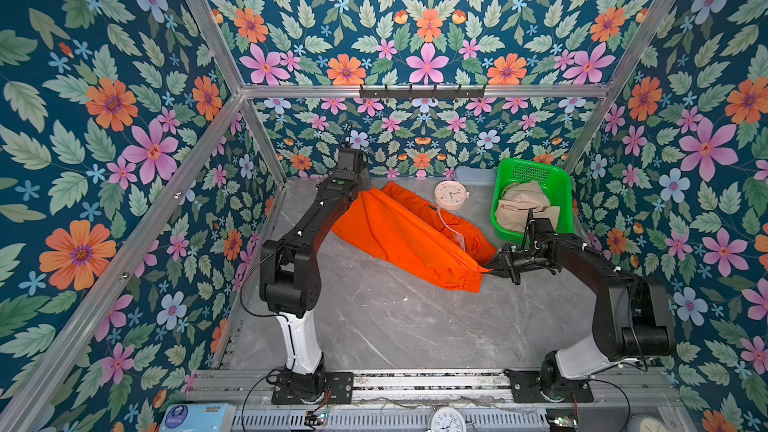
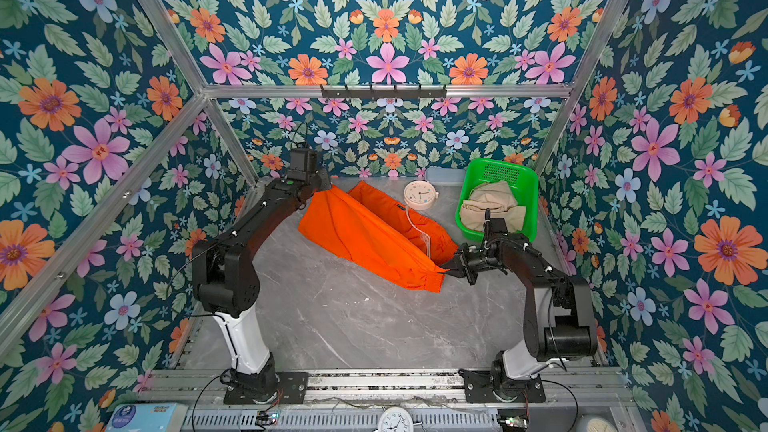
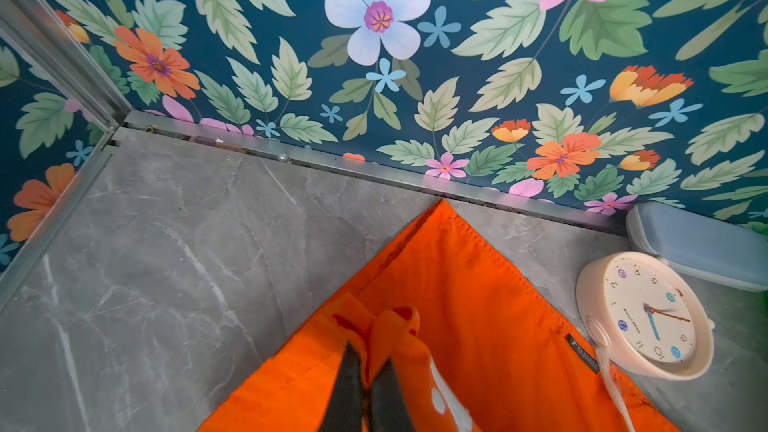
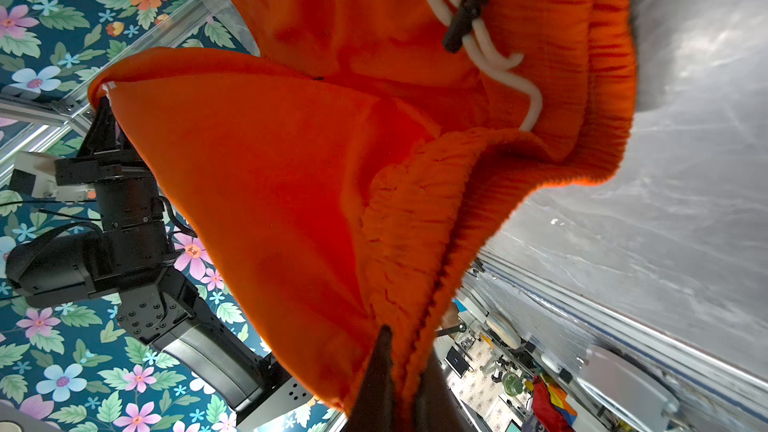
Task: Fold and stack the shorts
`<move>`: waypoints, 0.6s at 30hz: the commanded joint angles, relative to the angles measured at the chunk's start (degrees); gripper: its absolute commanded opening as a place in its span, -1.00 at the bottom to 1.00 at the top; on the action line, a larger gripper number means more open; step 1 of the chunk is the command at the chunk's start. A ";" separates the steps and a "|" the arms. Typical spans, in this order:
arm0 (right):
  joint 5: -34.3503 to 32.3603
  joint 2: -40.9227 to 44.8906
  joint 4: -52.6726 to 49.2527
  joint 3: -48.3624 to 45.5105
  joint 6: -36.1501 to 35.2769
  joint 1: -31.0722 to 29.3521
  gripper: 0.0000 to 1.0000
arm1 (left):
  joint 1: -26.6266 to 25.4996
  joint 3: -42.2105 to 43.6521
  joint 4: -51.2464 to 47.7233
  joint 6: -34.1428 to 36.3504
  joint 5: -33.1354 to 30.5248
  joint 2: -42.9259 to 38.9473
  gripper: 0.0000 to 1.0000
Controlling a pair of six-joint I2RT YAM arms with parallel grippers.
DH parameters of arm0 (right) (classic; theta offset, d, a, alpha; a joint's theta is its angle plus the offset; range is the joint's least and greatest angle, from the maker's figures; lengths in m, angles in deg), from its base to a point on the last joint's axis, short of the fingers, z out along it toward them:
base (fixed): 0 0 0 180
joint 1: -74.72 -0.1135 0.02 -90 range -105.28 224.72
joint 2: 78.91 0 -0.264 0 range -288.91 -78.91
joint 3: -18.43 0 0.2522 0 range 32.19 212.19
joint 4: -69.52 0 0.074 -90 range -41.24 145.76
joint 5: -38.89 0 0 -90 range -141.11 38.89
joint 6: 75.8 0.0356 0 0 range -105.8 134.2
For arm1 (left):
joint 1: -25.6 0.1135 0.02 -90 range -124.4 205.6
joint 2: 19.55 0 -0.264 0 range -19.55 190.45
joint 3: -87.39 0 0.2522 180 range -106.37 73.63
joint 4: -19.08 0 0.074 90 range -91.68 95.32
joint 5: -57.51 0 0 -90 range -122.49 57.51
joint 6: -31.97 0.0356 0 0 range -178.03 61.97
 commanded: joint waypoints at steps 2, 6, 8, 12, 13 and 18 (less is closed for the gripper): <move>-0.35 -1.88 0.28 -0.12 0.59 1.19 -0.92 | 0.32 -3.91 4.79 -0.28 -1.83 4.43 -1.00; -1.15 -3.64 2.99 0.07 2.61 2.14 -0.89 | -0.04 -7.92 4.73 -0.53 -1.05 9.54 -1.00; -2.14 -4.31 4.47 0.22 3.74 2.66 -0.87 | -0.23 -9.87 4.78 -0.87 -0.69 12.49 -1.00; -4.00 -5.53 7.33 0.07 5.89 3.44 -0.81 | -0.62 -13.65 4.88 -1.50 -0.08 18.19 -1.00; -4.60 -5.67 8.03 0.11 6.42 3.56 -0.79 | -0.64 -14.68 4.91 -1.67 0.17 19.72 -1.00; -8.03 -7.50 13.00 -0.78 10.44 3.74 -0.44 | -0.70 -18.50 5.78 -2.43 2.51 24.97 -0.46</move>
